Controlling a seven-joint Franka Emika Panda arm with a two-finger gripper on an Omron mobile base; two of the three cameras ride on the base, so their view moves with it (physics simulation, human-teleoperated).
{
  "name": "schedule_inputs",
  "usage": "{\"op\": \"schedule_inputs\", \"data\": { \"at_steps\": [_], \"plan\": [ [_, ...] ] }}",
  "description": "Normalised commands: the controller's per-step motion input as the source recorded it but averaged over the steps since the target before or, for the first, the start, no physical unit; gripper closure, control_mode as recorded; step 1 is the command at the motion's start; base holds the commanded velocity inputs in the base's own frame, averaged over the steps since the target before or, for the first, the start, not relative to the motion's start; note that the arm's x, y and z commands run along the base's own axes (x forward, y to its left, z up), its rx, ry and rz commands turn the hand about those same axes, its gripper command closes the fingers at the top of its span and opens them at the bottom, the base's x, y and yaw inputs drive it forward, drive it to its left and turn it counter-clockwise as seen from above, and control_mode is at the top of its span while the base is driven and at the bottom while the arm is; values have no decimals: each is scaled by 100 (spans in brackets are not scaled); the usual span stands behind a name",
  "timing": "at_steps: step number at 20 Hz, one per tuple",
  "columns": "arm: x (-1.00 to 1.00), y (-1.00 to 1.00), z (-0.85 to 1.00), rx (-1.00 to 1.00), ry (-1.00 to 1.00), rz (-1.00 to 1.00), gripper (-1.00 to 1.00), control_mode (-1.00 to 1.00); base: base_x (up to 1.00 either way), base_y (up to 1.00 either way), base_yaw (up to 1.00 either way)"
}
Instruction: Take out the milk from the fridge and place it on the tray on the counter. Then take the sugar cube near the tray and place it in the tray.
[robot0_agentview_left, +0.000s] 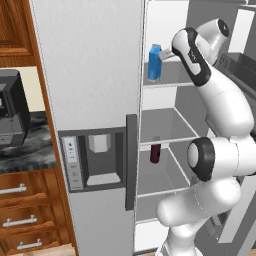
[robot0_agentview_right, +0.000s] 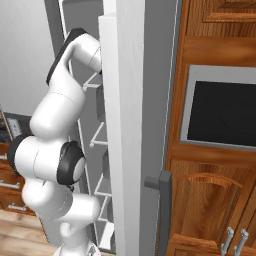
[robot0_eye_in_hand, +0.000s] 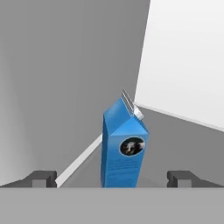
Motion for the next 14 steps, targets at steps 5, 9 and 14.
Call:
{"op": "schedule_inputs", "data": {
  "at_steps": [5, 9, 14],
  "plan": [
    [25, 0, 0, 0, 5, 0, -100, -100, 0, 0, 0],
    [17, 2, 0, 0, 3, 0, -100, -100, 0, 0, 0],
    [7, 7, 0, 0, 0, 0, -100, -100, 0, 0, 0]
  ]
}}
